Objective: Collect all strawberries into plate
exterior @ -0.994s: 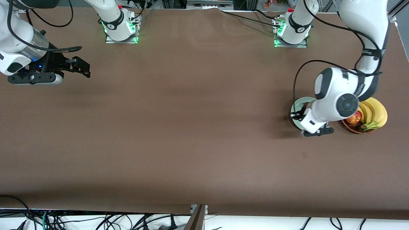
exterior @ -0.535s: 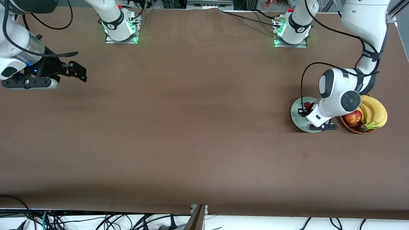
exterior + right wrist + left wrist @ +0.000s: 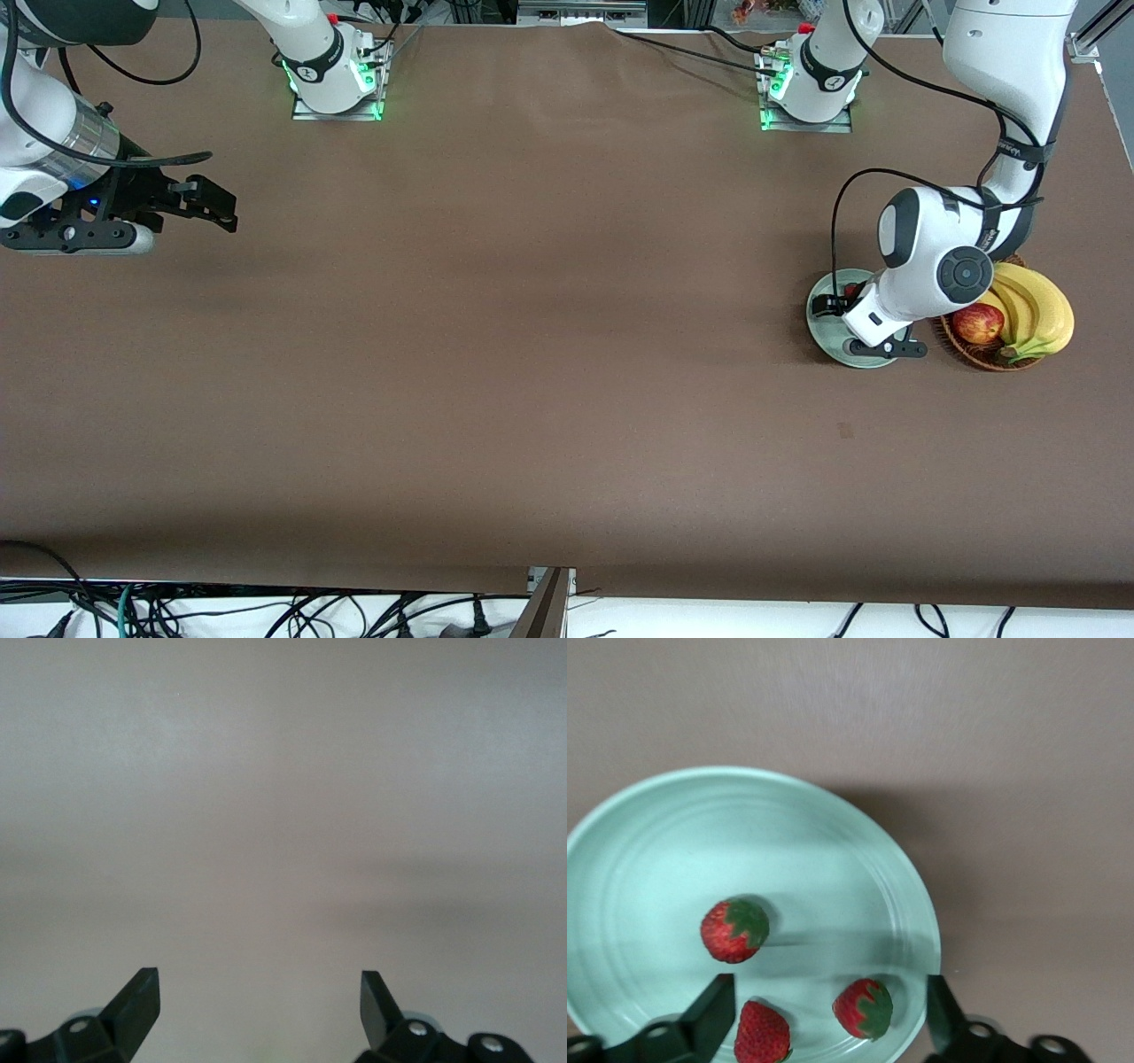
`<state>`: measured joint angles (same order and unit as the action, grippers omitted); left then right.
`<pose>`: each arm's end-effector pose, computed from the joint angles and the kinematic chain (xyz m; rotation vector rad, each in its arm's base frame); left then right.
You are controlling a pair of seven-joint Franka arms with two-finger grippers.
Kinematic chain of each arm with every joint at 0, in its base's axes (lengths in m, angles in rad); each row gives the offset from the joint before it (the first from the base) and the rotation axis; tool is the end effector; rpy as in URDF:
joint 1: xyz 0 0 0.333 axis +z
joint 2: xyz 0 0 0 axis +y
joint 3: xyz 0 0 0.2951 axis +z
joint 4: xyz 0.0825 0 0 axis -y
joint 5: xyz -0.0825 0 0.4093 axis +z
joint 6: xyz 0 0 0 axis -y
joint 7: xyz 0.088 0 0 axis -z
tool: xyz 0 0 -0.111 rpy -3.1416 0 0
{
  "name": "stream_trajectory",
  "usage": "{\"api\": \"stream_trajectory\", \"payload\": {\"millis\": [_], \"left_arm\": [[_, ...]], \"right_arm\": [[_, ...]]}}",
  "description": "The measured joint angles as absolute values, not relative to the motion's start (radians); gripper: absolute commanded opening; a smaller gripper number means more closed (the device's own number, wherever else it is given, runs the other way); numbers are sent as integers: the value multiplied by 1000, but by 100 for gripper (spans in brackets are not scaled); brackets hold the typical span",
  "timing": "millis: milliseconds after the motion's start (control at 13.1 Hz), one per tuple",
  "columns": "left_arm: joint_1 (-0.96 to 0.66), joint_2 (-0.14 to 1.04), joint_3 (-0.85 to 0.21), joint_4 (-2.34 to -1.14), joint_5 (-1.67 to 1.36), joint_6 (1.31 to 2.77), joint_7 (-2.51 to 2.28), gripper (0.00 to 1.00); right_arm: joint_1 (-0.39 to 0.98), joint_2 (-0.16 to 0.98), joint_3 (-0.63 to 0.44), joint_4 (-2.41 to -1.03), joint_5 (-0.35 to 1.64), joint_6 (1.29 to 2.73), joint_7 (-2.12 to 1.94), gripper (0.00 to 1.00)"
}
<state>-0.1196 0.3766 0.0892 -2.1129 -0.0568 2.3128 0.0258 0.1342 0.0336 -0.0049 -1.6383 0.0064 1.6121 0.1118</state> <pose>0.5663 -0.0169 0.1779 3.1248 -0.0273 -0.2735 0.5841 0.0767 0.5499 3.1390 0.0267 -0.0944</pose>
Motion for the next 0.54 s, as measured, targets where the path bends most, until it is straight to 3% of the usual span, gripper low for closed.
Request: {"api": "stream_trajectory", "payload": {"millis": [153, 535], "left_arm": [[-120, 320, 90, -2089, -57, 2267, 26, 100], [-120, 198, 90, -1888, -57, 1909, 26, 100]], "right_arm": [[134, 34, -5, -1638, 6, 1612, 112, 99], [132, 34, -5, -1637, 6, 1612, 112, 99]]}}
